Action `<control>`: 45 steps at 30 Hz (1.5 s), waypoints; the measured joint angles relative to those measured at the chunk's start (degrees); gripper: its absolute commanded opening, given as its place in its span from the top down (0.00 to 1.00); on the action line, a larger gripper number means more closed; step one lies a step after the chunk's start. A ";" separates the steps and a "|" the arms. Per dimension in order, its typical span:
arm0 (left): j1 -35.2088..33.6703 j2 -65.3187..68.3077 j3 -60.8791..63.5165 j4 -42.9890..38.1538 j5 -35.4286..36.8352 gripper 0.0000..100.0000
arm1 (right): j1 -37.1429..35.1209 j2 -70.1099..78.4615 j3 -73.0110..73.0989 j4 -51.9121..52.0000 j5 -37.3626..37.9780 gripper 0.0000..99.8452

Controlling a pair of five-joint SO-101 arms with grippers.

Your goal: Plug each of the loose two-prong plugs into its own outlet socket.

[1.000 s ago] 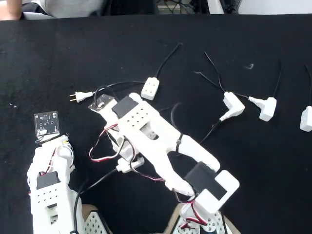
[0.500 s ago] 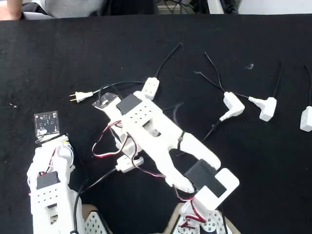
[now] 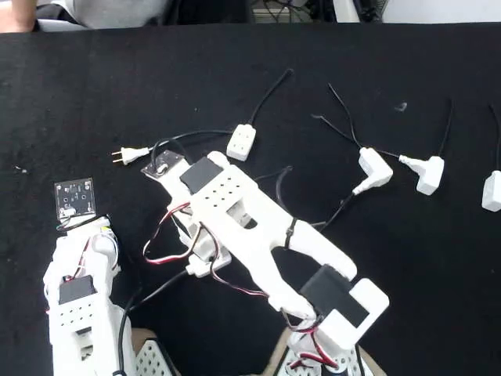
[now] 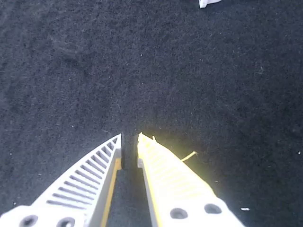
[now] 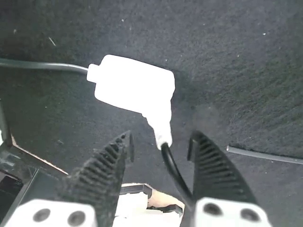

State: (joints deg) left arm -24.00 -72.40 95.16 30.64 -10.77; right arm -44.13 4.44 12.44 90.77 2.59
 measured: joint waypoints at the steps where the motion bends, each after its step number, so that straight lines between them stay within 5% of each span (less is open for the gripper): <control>1: 0.00 0.00 0.00 0.00 0.00 0.94 | 0.00 0.00 0.00 0.00 0.00 0.82; 9: 0.00 0.00 0.00 0.00 0.00 0.94 | 1.67 0.26 0.00 -1.14 0.00 0.94; 45: 0.00 0.00 0.00 0.00 0.00 0.94 | 4.84 0.79 0.00 -0.53 -0.18 0.89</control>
State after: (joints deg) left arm -24.00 -72.40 95.16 30.64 -10.77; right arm -39.30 5.23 12.44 90.24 2.42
